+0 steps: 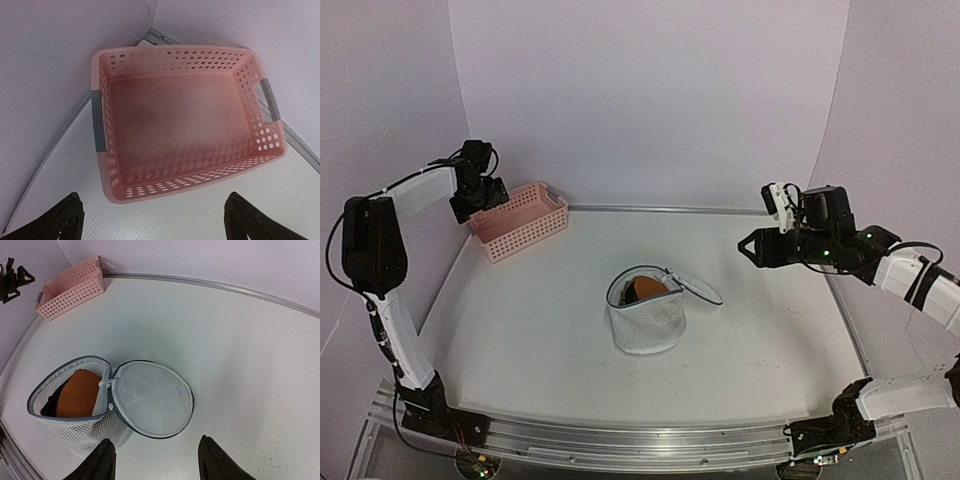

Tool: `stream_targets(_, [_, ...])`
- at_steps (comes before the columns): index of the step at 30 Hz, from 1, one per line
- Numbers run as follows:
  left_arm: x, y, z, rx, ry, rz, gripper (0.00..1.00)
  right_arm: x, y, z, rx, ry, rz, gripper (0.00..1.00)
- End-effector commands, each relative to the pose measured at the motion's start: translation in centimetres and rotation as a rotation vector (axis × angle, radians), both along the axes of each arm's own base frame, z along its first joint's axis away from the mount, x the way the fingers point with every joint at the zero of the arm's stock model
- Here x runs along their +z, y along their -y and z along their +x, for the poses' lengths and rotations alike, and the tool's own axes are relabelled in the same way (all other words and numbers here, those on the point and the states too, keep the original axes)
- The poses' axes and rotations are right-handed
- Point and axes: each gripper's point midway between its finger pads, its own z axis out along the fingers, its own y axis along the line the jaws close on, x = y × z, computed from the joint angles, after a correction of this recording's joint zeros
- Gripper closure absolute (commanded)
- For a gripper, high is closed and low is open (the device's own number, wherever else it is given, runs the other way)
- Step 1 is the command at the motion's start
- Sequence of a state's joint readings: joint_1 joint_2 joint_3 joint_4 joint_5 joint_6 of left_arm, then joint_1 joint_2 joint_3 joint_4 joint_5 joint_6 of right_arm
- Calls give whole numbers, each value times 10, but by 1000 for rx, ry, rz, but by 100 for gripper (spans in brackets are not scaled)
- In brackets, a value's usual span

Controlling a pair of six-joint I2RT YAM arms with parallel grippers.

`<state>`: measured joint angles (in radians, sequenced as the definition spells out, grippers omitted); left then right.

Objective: Unzip the laundry bag and remove the bra
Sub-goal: Hold the bin at the center of the board.

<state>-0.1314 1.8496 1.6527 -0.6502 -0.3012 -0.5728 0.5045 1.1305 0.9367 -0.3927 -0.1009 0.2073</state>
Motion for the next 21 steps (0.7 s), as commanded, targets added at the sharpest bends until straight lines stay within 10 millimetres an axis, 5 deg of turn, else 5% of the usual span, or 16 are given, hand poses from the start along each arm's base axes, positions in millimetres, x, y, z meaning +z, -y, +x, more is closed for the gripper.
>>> stream_targets(1, [-28,-16,9,35,-28,-77,3,11,-7,5,15,37,45,43])
stream_targets(13, [-90,-52,12,103,-146,-69,14,11,-7,4,17,37,46,43])
stream_targets(21, [-117,-63,13,103,-185,-104,37,10,-8,4,17,29,49,45])
